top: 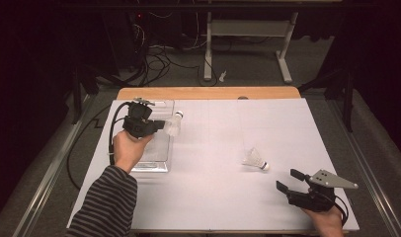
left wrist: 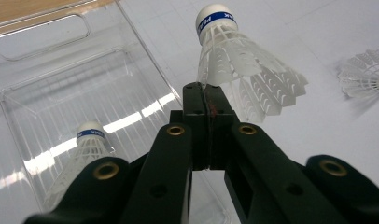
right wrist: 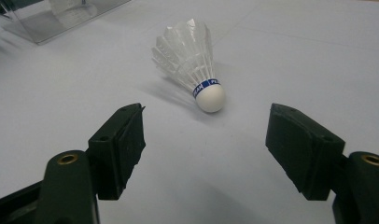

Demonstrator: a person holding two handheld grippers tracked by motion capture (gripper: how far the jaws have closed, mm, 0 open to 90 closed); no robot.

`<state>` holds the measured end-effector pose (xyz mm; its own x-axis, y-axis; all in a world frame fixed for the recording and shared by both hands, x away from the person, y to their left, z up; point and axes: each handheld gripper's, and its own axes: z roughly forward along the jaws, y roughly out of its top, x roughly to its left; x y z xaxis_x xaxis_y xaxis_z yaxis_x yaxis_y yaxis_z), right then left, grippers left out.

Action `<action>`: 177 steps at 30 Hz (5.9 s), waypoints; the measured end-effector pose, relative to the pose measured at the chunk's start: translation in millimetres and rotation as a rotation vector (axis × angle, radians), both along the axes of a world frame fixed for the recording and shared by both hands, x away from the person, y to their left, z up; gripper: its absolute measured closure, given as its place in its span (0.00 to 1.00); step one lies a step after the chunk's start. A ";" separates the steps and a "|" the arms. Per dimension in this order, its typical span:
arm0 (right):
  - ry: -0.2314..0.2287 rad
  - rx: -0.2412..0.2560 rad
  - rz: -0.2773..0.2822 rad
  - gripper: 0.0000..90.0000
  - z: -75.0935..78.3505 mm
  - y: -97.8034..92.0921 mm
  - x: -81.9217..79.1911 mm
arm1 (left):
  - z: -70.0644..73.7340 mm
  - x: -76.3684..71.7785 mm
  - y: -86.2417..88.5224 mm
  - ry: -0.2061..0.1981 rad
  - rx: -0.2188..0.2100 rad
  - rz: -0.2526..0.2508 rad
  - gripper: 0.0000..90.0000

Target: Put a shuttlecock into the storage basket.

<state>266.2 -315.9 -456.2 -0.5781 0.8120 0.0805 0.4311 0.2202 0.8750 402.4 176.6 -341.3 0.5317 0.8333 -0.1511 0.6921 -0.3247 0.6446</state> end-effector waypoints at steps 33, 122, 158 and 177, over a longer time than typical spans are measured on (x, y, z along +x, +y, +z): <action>-0.001 0.001 0.000 0.32 0.0 -0.5 0.1 | -4.9 17.2 24.1 0.027 -0.008 0.103 0.99; 0.007 0.001 0.006 0.32 -0.5 0.1 0.6 | -57.0 71.6 15.8 0.160 0.027 0.230 0.77; 0.002 -0.001 0.003 0.32 -0.3 0.6 0.3 | -35.2 39.3 22.7 0.086 0.027 0.196 0.54; 0.004 -0.002 0.005 0.32 -0.5 1.1 0.6 | -34.7 20.7 20.8 0.047 0.008 0.142 0.53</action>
<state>266.8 -314.8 -456.7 -0.5815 0.8095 0.0809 0.4335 0.2243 0.8728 423.1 197.3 -375.9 0.4007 0.9010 -0.1661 0.7606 -0.2261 0.6085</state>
